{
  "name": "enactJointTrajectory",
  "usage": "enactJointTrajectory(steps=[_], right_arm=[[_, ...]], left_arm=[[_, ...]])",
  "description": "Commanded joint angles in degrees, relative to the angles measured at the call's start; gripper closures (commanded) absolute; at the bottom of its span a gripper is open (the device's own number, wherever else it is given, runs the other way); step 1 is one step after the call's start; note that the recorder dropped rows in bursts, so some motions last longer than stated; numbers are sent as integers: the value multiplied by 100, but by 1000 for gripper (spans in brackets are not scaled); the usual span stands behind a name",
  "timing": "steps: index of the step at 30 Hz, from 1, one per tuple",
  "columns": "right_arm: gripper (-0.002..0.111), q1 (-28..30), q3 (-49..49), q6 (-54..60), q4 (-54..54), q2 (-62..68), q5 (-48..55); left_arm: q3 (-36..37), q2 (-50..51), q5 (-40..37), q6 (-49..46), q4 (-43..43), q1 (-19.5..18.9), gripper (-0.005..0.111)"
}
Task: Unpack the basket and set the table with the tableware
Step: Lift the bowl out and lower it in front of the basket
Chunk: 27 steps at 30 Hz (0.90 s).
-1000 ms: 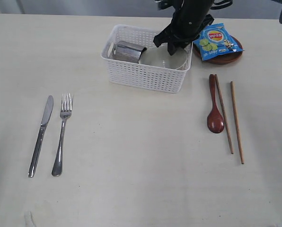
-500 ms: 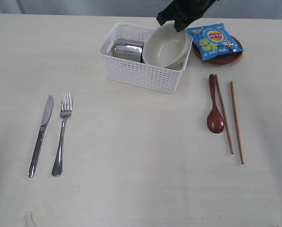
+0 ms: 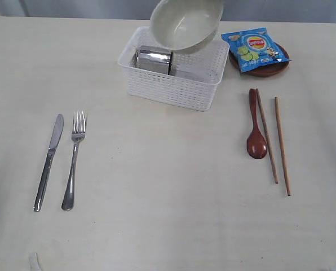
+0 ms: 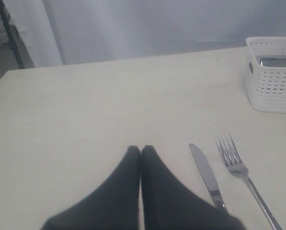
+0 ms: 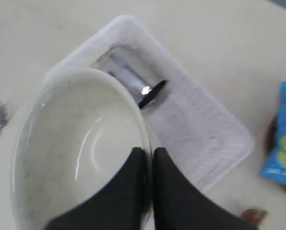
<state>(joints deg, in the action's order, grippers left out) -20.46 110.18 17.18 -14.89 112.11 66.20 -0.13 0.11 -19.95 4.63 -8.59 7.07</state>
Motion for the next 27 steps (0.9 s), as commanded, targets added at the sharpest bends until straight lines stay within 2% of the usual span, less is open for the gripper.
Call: enactJointTrajectory(steps=[1, 7, 12, 15, 18, 27], right_arm=[[109, -230, -435, 399, -1048, -60, 376], [109, -683, -1769, 771, -1556, -146, -96], [109, -1037, -3073, 1642, -2536, -303, -913], [109, -1206, -3664, 1882, -2730, -303, -1576], [109, -1338, -4000, 1908, -2730, -303, -2111], [109, -1508, -4363, 1871, -2730, -303, -2883]], left_arm=[[13, -11, 3, 13, -22, 29, 107], [13, -11, 3, 13, 13, 29, 107], [13, -11, 3, 13, 25, 29, 107], [13, -11, 3, 13, 25, 29, 107], [13, -11, 3, 13, 25, 29, 107], [13, -11, 3, 13, 25, 29, 107]])
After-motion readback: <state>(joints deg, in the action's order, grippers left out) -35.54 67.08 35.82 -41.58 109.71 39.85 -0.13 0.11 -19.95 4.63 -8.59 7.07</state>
